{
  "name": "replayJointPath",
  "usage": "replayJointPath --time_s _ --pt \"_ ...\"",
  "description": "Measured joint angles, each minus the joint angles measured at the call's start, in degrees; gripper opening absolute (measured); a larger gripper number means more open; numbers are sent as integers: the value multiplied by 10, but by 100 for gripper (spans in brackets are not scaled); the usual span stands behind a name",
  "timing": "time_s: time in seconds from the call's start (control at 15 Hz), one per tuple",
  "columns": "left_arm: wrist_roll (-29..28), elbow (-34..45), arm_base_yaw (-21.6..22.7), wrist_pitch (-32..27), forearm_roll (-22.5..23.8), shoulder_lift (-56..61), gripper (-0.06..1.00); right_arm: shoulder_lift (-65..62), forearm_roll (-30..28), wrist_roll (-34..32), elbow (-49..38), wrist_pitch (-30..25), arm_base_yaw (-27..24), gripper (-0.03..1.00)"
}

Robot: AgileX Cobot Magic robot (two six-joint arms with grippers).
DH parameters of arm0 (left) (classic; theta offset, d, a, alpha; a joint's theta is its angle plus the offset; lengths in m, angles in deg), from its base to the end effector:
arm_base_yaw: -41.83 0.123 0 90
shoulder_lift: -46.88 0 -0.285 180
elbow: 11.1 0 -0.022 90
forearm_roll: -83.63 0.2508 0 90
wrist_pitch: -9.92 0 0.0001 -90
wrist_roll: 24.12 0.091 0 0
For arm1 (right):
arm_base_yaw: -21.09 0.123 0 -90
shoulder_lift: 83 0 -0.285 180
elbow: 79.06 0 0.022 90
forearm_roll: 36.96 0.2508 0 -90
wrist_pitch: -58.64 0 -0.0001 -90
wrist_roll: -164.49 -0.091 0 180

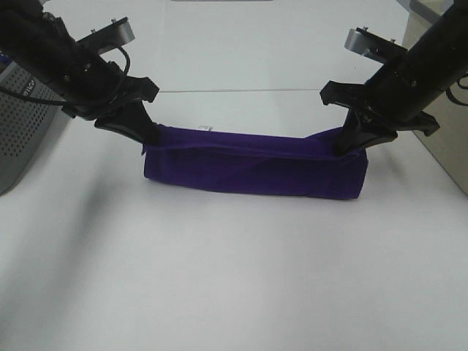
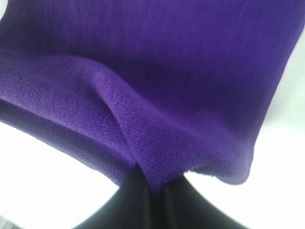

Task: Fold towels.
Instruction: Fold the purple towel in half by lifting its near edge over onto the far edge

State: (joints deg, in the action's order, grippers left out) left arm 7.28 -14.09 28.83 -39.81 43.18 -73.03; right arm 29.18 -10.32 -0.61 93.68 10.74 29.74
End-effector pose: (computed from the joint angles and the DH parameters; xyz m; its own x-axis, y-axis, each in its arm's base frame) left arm 0.3836 -0.1348 0.2024 -0.8915 0.2453 -0.3809 0.4094 0.7963 -0.4452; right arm 0.3515 0.0841 0.2002 -0.9639 -0.0853 -0.2523 -0.1701 0.9260 0.3369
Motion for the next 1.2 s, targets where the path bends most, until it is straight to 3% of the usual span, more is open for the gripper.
replayJointPath --time_s 0.47,1.2 --pt "2 -197 0 23 31 -157 0 158 -78 -18 199 18 0 2" --pt "20 -210 0 98 33 -205 0 231 -101 -19 242 61 1 3"
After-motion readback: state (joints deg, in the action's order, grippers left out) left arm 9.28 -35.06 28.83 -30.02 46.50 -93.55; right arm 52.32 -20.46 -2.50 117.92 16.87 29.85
